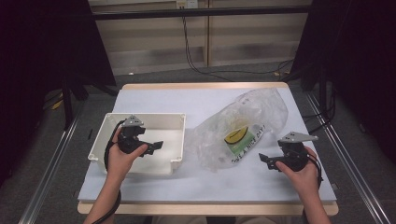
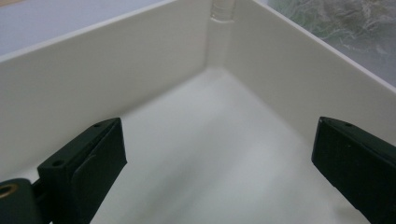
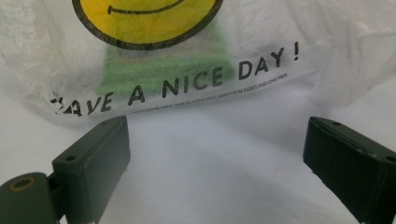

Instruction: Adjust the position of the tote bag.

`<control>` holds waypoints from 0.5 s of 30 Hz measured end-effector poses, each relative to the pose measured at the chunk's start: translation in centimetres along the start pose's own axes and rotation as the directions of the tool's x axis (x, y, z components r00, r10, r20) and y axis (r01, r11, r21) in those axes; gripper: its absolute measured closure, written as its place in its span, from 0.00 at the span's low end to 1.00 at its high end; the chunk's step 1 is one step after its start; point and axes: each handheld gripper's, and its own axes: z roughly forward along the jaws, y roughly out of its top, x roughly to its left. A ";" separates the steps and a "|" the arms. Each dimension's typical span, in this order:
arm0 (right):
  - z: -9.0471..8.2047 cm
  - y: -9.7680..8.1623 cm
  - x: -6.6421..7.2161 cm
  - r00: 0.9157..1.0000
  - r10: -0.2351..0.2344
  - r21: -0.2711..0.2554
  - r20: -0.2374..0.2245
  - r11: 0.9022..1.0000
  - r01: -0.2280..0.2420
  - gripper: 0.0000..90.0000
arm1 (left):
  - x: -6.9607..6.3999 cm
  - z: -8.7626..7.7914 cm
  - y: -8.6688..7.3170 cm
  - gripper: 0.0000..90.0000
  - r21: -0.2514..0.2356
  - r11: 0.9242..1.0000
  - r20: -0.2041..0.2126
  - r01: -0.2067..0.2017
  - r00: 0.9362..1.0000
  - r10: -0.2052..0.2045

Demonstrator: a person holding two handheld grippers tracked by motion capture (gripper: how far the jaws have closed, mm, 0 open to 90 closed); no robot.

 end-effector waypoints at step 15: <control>3.0 1.3 0.6 1.000 -0.023 0.005 -0.011 1.000 0.023 0.17 | -0.2 -1.1 -1.1 0.03 0.020 1.000 -0.033 0.014 0.999 -0.013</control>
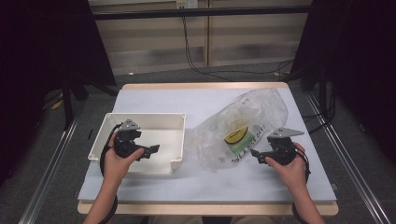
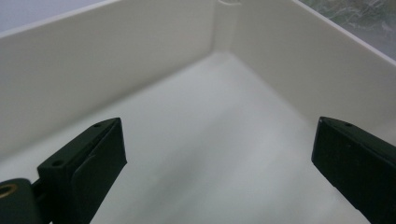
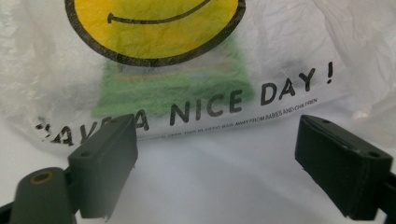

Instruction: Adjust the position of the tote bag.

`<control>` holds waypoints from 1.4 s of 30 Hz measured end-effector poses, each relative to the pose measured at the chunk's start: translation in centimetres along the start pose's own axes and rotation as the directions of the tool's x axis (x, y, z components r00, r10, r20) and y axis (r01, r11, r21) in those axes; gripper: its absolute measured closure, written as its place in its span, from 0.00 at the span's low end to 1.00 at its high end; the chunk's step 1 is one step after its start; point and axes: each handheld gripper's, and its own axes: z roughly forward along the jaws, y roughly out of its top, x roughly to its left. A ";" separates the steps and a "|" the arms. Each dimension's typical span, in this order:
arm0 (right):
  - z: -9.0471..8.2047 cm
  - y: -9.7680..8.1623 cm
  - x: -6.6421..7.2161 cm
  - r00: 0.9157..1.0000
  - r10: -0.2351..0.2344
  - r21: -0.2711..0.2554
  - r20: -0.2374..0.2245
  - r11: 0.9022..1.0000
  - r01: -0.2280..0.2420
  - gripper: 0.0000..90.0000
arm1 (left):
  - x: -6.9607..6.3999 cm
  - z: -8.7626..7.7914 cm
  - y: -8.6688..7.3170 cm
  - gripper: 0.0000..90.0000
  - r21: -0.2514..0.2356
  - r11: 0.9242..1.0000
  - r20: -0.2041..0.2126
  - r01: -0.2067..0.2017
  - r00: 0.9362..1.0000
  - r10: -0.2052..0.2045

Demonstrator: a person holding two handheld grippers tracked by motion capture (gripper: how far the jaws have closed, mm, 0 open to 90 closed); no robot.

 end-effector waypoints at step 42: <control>4.1 1.8 1.1 0.984 -0.058 0.095 -0.168 0.993 0.074 1.00 | -1.9 -1.1 0.2 0.04 -0.022 0.999 0.013 -0.028 1.000 0.028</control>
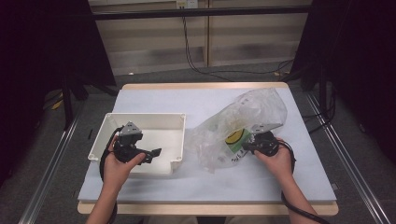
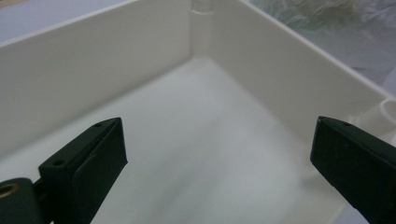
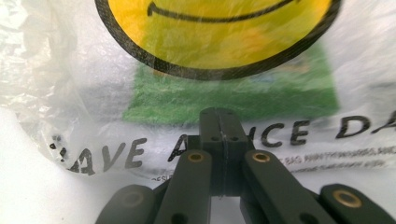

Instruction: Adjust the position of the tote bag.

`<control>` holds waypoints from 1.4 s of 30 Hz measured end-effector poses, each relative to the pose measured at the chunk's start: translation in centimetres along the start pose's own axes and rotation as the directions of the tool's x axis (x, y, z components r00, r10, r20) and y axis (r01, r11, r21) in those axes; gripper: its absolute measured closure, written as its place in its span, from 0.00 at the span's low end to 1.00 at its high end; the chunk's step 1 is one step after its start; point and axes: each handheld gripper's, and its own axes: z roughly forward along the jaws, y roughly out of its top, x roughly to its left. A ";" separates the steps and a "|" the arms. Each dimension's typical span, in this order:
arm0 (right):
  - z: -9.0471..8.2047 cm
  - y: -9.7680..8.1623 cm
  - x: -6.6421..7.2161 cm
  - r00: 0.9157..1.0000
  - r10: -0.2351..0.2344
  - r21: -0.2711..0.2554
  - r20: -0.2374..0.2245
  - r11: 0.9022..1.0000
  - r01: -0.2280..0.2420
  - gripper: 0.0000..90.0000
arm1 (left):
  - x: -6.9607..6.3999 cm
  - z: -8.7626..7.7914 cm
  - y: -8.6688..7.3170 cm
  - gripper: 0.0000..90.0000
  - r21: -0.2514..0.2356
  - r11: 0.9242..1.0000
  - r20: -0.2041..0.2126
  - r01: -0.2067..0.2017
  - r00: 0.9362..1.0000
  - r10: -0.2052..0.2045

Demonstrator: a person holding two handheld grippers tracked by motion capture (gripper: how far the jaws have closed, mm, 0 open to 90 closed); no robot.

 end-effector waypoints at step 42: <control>-3.6 -1.8 -1.4 0.980 0.119 -0.093 0.162 0.990 -0.105 0.40 | -3.1 4.5 8.3 0.98 -0.032 0.992 0.224 -0.122 0.966 0.126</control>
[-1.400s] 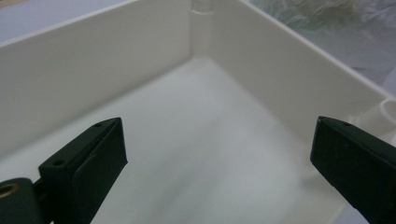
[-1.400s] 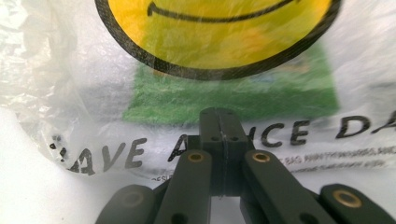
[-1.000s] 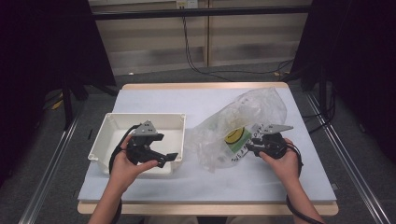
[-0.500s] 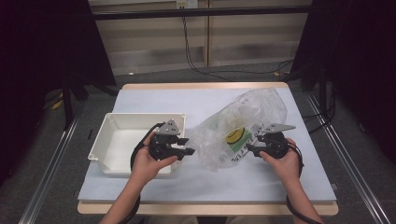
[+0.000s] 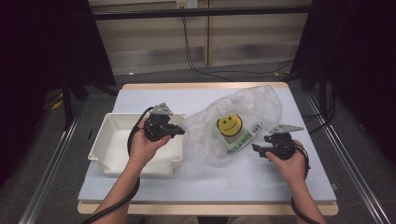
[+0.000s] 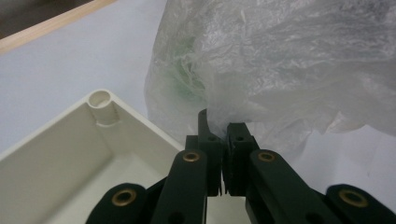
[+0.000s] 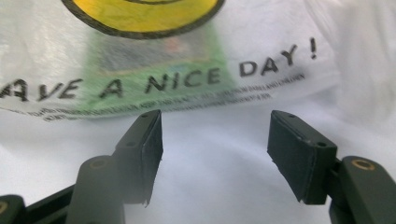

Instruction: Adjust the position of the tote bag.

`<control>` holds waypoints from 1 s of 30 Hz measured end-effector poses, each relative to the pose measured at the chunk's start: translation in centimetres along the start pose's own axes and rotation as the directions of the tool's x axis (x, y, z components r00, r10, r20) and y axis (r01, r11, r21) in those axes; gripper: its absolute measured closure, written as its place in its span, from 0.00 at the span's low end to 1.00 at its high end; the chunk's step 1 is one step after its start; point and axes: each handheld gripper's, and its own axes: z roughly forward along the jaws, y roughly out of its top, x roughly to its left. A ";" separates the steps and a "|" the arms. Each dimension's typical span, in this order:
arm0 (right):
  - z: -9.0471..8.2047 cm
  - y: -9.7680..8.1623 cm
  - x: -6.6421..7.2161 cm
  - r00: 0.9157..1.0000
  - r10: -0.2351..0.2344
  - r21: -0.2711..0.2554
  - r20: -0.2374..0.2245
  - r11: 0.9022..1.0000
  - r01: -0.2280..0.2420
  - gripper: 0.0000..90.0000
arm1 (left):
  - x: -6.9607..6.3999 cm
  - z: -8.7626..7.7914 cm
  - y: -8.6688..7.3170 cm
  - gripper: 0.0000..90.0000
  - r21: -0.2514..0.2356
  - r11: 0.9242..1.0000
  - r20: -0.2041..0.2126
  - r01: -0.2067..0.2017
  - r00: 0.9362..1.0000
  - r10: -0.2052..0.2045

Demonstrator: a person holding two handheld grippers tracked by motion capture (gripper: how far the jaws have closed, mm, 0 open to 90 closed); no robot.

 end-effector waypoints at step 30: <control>6.4 3.9 -5.5 0.991 0.074 0.100 0.109 0.991 -0.085 0.93 | -2.2 0.7 0.2 0.98 0.045 0.993 0.044 -0.106 0.994 0.104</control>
